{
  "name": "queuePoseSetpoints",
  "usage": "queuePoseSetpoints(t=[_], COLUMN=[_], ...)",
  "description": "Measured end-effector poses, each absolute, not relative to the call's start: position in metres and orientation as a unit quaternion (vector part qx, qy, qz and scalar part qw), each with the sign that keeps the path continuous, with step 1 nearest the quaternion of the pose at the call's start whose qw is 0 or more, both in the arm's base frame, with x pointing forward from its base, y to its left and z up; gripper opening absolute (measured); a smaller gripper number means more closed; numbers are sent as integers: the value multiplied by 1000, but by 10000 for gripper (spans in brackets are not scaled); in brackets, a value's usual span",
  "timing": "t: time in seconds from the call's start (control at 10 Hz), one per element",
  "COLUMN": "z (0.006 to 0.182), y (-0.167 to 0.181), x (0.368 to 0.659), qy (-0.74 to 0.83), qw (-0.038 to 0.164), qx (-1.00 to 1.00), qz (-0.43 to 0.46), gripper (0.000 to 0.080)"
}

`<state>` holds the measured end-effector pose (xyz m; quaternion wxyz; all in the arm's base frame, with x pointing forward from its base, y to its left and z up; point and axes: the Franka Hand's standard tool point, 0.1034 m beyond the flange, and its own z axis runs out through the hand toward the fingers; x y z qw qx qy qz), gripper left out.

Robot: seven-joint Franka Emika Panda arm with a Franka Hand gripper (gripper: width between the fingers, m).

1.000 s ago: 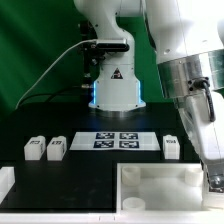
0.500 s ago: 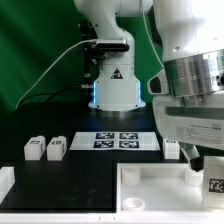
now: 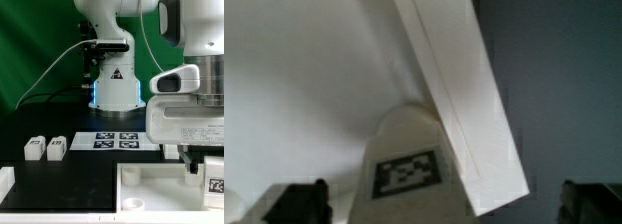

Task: Assemble one leg

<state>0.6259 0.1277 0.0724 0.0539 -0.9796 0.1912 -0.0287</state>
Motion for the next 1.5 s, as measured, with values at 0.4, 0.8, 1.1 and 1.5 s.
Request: queuePoseSetpoints(t=[0.4, 0.8, 1.1, 1.5], z=[70, 70, 68, 66], y=[126, 125, 134, 129], x=[623, 625, 630, 627], qy=[308, 588, 744, 643], qw=[57, 84, 105, 101], qx=[-950, -804, -659, -759], qz=[-17, 8, 23, 16], gripper=[306, 299, 294, 557])
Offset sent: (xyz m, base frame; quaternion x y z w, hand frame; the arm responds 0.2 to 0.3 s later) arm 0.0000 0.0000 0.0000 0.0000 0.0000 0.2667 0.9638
